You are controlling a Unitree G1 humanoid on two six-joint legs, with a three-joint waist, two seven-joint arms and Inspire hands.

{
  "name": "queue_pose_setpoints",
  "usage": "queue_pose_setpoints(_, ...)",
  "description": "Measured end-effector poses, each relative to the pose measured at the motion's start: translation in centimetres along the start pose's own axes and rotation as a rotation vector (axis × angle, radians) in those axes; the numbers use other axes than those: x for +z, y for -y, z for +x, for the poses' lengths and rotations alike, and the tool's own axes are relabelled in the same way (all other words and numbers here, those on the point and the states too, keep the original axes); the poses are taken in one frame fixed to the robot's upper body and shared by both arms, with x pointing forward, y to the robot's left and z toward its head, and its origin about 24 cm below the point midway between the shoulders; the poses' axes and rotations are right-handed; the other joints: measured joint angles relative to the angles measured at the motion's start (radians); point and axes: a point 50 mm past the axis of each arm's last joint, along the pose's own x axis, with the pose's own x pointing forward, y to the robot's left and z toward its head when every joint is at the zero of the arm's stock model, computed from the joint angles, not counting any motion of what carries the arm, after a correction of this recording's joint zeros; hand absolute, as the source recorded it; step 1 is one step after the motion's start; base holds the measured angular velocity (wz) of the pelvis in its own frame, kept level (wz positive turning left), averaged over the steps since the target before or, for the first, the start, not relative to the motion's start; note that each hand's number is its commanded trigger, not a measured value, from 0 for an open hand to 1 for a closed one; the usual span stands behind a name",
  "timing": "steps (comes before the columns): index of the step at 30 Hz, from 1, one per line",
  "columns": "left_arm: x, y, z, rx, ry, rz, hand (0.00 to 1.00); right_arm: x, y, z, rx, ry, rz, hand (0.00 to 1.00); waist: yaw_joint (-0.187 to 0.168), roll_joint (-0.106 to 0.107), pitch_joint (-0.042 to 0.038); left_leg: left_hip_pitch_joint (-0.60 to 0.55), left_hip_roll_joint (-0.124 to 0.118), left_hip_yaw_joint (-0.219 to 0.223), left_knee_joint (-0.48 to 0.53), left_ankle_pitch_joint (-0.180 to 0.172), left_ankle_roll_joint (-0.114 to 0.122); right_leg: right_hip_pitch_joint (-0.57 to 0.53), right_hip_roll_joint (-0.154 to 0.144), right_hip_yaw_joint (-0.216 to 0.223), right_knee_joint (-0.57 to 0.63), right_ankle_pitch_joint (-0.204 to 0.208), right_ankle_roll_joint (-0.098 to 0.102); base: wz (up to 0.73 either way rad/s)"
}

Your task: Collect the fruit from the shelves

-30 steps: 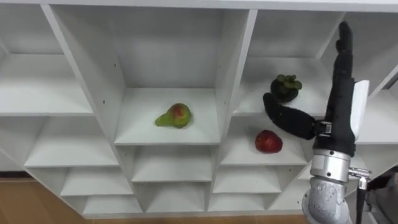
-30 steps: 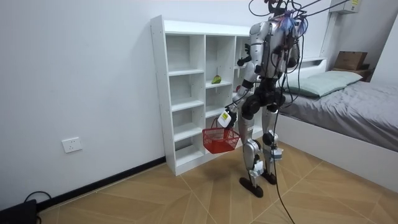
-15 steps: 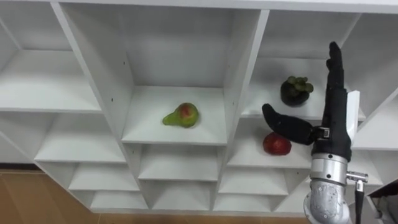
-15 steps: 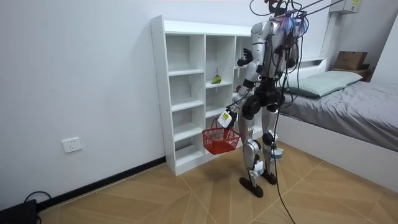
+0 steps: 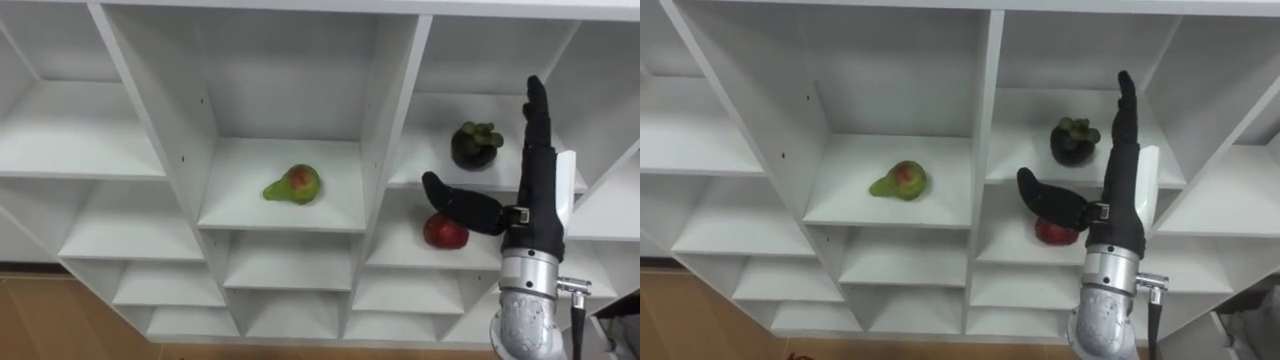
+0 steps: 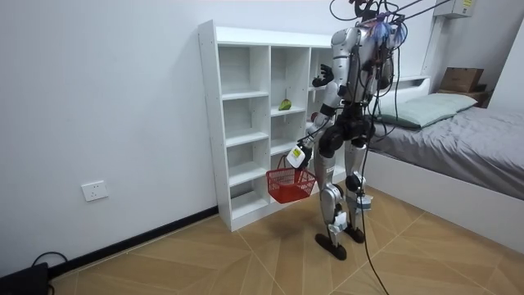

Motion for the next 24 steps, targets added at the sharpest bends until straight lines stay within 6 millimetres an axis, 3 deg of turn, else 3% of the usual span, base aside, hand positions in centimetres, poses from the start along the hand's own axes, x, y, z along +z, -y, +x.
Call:
queue_pose_setpoints(6,-0.6,-0.1,-0.2,0.001,-0.014,0.012,1.00,0.1,0.1,0.3,-0.021,-0.011,0.030,0.00,0.000,0.004,0.0038,0.003,0.001,0.000,0.000,0.000,0.000,0.003,0.000,0.000,0.000,0.000,0.000,0.00)
queue_pose_setpoints(24,-2.0,0.0,-0.5,-0.011,-0.103,0.090,1.00,0.4,0.1,1.7,-0.021,-0.033,0.066,0.00,0.006,-0.003,0.0047,0.016,0.001,-0.002,-0.006,0.000,0.000,0.014,0.001,-0.001,-0.001,0.000,0.000,0.00)
